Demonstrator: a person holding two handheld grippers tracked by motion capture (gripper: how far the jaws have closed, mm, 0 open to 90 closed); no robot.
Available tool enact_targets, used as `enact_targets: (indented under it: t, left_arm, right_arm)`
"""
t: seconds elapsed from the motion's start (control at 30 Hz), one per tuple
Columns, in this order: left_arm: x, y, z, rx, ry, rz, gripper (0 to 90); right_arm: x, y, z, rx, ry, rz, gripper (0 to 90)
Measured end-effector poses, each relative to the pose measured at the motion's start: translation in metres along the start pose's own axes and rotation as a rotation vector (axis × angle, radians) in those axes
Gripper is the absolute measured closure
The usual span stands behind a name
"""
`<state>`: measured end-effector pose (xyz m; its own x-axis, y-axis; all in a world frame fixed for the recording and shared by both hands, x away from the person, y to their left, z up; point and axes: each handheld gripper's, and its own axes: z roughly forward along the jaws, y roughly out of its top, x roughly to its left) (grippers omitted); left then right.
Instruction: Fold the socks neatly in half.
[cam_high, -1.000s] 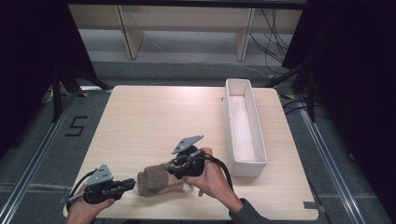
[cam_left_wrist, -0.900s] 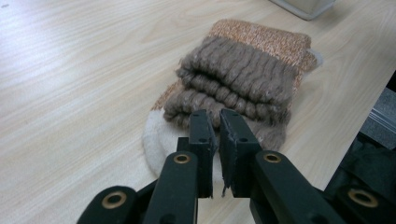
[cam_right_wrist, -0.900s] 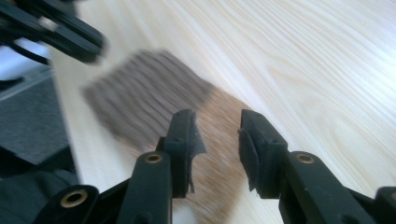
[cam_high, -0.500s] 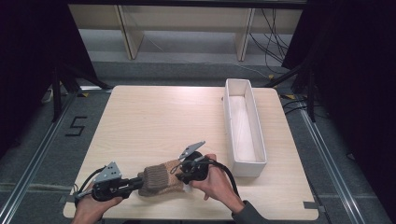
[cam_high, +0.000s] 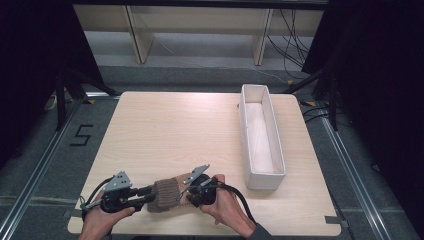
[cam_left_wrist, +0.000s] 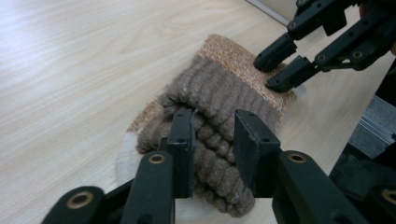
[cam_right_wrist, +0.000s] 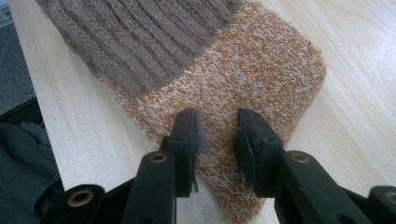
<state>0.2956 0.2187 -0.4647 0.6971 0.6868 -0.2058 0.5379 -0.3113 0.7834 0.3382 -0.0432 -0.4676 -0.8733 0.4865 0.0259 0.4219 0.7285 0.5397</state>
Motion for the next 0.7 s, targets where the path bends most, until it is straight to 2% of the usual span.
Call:
enact_targets:
  t: [0.07, 0.17, 0.23, 0.27, 0.3, 0.33, 0.37, 0.43, 0.47, 0.5, 0.53, 0.63, 0.67, 0.7]
  left_arm:
    - [0.000, 0.002, 0.003, 0.024, -0.003, -0.002, 64.4]
    - [0.000, 0.006, 0.008, 0.032, -0.011, -0.015, 61.2]
    - [-0.001, 0.008, 0.011, 0.062, -0.021, -0.035, 56.5]
    - [0.000, 0.009, 0.011, 0.076, -0.023, -0.018, 54.1]
    - [-0.003, 0.009, 0.014, 0.052, -0.011, -0.047, 53.0]
    - [-0.002, 0.009, 0.015, 0.068, -0.011, -0.042, 51.0]
    - [-0.003, 0.009, 0.018, 0.062, -0.018, -0.065, 48.5]
    - [-0.003, 0.010, 0.021, 0.079, -0.009, -0.061, 45.0]
    - [-0.001, 0.010, 0.022, 0.115, -0.005, -0.030, 45.6]
    - [-0.003, 0.010, 0.025, 0.091, -0.002, -0.047, 46.9]
    - [-0.001, 0.010, 0.025, 0.111, -0.007, -0.023, 49.7]
    - [0.000, 0.008, 0.028, 0.099, 0.005, 0.014, 67.0]
    - [-0.001, 0.007, 0.030, 0.076, 0.003, 0.002, 73.4]
    - [-0.001, 0.007, 0.029, 0.084, 0.012, 0.032, 76.6]
  right_arm:
    - [-0.001, 0.000, 0.000, -0.005, 0.001, -0.006, 68.4]
    - [-0.001, -0.001, -0.003, -0.008, 0.027, 0.017, 68.1]
    - [-0.003, -0.003, -0.003, -0.017, 0.034, 0.026, 67.9]
    - [-0.003, -0.003, -0.003, -0.017, 0.038, 0.035, 67.4]
    - [-0.003, -0.003, -0.003, -0.023, 0.036, 0.030, 66.8]
    - [-0.003, -0.003, -0.003, -0.024, 0.043, 0.030, 66.4]
    - [-0.004, -0.003, -0.002, -0.029, 0.042, 0.025, 66.3]
    - [-0.004, -0.003, -0.003, -0.033, 0.047, 0.029, 64.6]
    - [-0.004, -0.003, -0.003, -0.035, 0.051, 0.033, 63.4]
    - [-0.004, -0.003, -0.004, -0.038, 0.052, 0.034, 62.0]
    - [-0.005, -0.003, -0.005, -0.041, 0.053, 0.037, 60.8]
    - [-0.006, -0.004, -0.009, -0.057, 0.053, 0.052, 58.5]
    - [-0.006, -0.004, -0.011, -0.062, 0.052, 0.062, 57.4]
    - [-0.007, -0.005, -0.014, -0.074, 0.048, 0.059, 57.2]
